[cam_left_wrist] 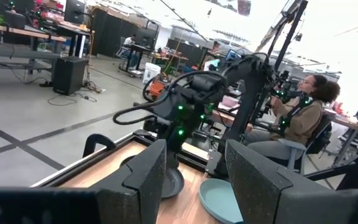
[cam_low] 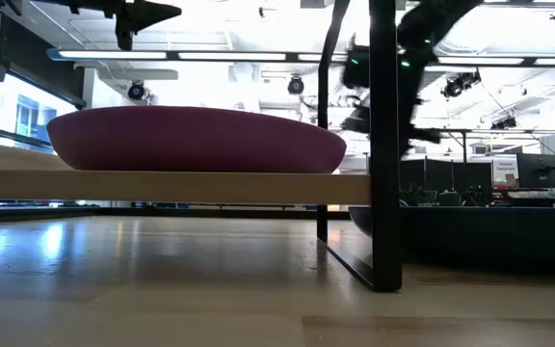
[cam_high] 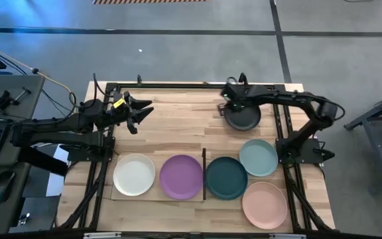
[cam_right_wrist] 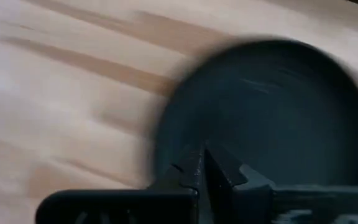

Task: Place and stack plates onto a shelf
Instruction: Stack the black plate on top of the violet plate on the shelf

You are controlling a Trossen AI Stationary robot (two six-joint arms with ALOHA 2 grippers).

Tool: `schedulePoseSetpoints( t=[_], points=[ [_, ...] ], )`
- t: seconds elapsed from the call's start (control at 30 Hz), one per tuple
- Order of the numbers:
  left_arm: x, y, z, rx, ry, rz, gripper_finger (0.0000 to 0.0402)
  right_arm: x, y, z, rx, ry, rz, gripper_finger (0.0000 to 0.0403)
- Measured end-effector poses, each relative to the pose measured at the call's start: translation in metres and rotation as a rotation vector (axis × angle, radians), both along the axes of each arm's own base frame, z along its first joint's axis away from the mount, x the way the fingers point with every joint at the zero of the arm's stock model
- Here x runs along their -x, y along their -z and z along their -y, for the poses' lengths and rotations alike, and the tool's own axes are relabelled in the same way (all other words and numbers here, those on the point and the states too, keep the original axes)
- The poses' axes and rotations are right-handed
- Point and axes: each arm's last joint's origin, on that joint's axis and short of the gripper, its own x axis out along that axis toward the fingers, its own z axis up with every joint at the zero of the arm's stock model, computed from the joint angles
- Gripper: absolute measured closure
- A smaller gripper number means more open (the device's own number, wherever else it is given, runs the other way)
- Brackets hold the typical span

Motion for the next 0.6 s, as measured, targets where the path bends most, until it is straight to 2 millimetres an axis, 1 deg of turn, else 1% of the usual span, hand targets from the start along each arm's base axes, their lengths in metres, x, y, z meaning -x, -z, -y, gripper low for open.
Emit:
schedulePoseSetpoints(
  t=[0.07, 0.2, 0.3, 0.37, 0.47, 0.6],
  points=[
    [0.000, 0.000, 0.000, 0.000, 0.000, 0.000, 0.0245, 0.026, 0.000, 0.002, -0.005, 0.055, -0.031, 0.0403],
    [0.000, 0.000, 0.000, 0.000, 0.000, 0.000, 0.0245, 0.072, -0.005, -0.001, 0.006, 0.184, 0.038, 0.0403],
    [0.000, 0.000, 0.000, -0.013, -0.008, -0.004, 0.0245, 0.102, -0.006, -0.006, 0.014, 0.273, 0.119, 0.0402],
    [0.000, 0.000, 0.000, -0.024, -0.014, -0.008, 0.0245, 0.118, -0.002, -0.008, 0.009, 0.320, 0.134, 0.0398],
    [0.000, 0.000, 0.000, -0.024, -0.017, -0.007, 0.0245, 0.133, 0.007, -0.008, -0.006, 0.394, 0.155, 0.0375],
    [0.000, 0.000, 0.000, -0.024, -0.018, -0.006, 0.0245, 0.135, 0.021, -0.001, 0.011, 0.405, 0.168, 0.0320]
  ],
)
